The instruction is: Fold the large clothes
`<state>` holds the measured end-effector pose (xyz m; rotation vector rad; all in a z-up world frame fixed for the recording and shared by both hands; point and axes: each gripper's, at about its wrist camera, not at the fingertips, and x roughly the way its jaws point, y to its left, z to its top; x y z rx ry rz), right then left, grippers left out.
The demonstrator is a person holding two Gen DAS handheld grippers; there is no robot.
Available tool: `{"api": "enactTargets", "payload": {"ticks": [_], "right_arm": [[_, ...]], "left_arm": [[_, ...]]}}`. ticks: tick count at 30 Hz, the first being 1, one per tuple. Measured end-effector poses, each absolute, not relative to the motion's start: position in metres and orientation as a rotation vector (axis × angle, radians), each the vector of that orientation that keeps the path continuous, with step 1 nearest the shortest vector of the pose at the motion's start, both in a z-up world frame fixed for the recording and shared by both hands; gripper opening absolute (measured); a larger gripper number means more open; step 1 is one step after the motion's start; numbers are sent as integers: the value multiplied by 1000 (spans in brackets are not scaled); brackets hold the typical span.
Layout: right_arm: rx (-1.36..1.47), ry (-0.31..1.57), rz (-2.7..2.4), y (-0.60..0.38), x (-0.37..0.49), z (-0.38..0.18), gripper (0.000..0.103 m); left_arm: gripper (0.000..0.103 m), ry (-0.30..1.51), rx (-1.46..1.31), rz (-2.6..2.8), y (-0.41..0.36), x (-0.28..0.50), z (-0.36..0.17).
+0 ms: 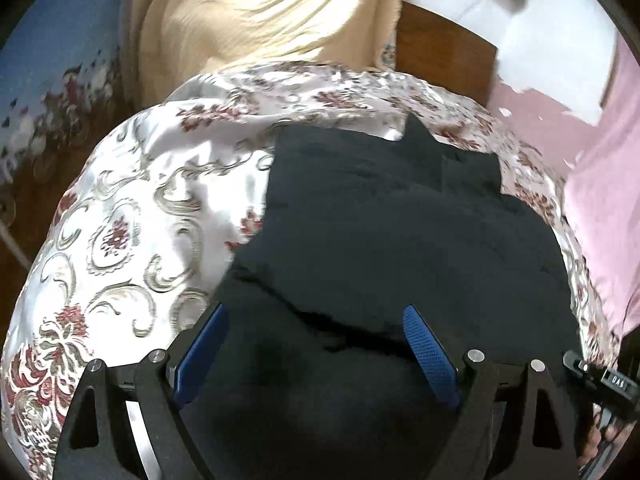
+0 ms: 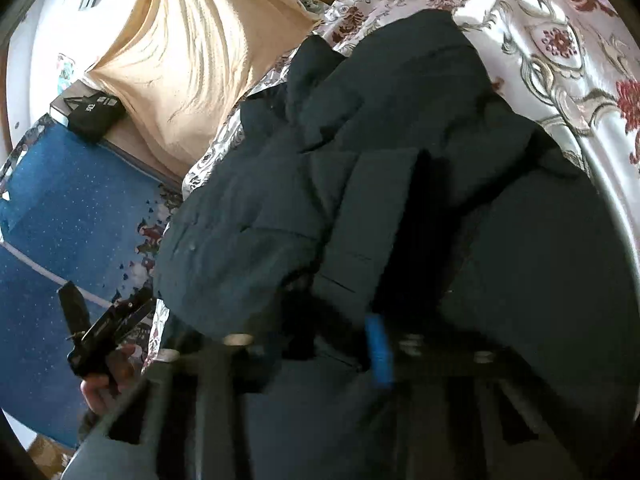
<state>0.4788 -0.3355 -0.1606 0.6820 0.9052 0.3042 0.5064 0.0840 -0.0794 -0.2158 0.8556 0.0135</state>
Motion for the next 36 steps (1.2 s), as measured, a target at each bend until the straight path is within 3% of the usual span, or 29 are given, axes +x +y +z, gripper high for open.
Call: {"api": "enactTargets", "payload": {"ticks": [1, 11, 15, 22, 26, 30, 36], "right_arm": [[672, 897, 296, -334, 477, -154, 4], [308, 726, 146, -345, 505, -53, 4], [282, 785, 80, -359, 539, -74, 5], [68, 748, -121, -342, 541, -82, 32], [-7, 730, -44, -320, 553, -76, 32], [-83, 838, 25, -303, 574, -109, 32], [30, 833, 74, -318, 576, -125, 33]], "left_arm": [[89, 854, -219, 20, 91, 508, -78], [89, 849, -158, 5, 81, 542, -74], [89, 887, -104, -7, 60, 570, -89], [90, 912, 5, 18, 39, 590, -112], [94, 903, 14, 27, 36, 589, -124], [99, 893, 9, 22, 38, 589, -130], [103, 852, 35, 42, 32, 588, -143]]}}
